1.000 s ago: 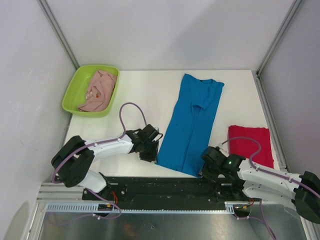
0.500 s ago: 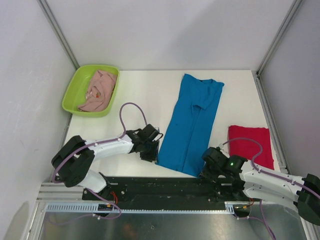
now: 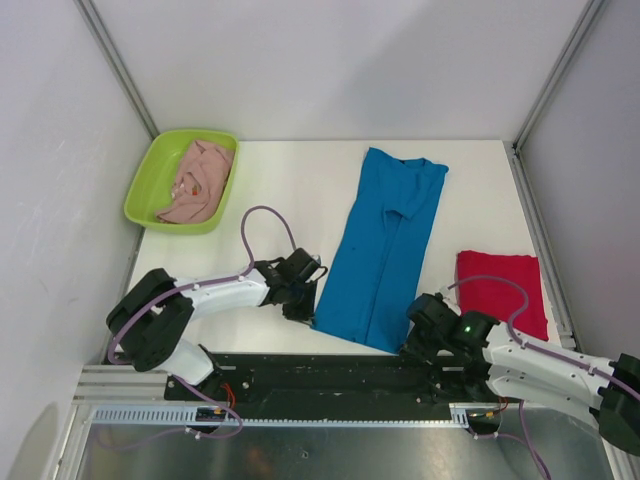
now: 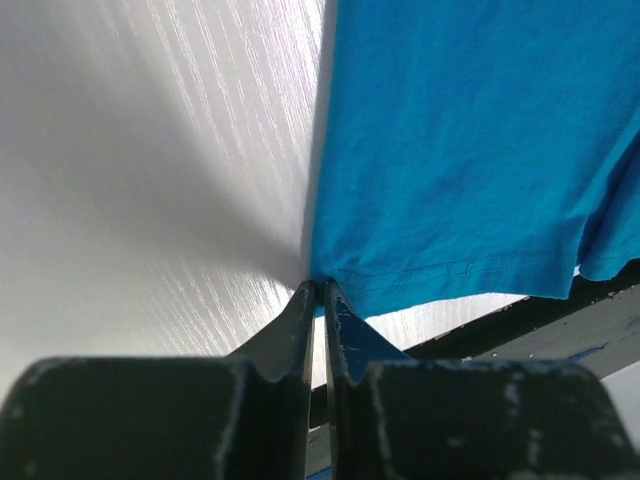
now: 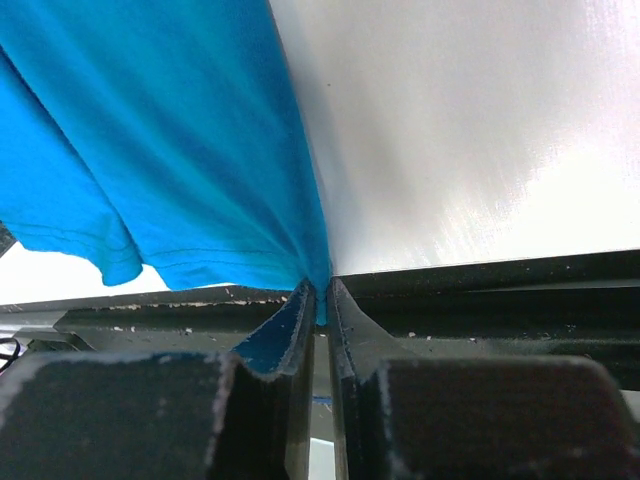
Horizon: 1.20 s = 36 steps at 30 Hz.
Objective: Fold and stack the t-shirts
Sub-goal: Grab the bottom of the folded rectangular tshirt with both arms, then fold the folded rectangular tshirt in 1/3 of the way
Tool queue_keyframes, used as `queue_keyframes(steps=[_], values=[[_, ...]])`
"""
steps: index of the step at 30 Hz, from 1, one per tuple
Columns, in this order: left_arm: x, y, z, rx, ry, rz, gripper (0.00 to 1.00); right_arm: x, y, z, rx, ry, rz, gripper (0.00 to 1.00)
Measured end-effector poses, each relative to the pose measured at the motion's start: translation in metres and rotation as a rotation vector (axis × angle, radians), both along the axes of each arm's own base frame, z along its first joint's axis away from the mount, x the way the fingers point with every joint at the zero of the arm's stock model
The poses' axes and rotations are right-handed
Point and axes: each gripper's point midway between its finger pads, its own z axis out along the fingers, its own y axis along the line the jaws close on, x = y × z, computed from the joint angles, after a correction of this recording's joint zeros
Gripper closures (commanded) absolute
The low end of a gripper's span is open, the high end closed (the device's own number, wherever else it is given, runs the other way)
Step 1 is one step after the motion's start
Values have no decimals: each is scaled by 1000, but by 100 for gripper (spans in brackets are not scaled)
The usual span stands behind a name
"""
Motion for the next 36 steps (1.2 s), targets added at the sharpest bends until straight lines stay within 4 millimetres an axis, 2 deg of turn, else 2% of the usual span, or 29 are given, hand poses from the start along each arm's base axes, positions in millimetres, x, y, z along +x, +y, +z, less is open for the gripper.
queue_keyframes(steps=[4, 12, 21, 26, 31, 36], values=[[-1, -1, 0, -4, 4, 0, 99, 0, -1, 1, 2, -2, -3, 91], [-2, -5, 7, -33, 4, -1, 100, -2, -5, 4, -3, -2, -5, 96], [10, -21, 45, -134, -69, 11, 100, 10, 3, 42, 40, -74, -7, 100], [21, -33, 63, -172, -100, 15, 100, 19, 2, 50, 27, -105, -9, 100], [40, -53, 79, -197, -129, 16, 100, 42, -6, 57, -3, -138, -48, 100], [73, -74, 84, -196, -149, 32, 100, 88, -12, 68, -32, -195, -102, 100]])
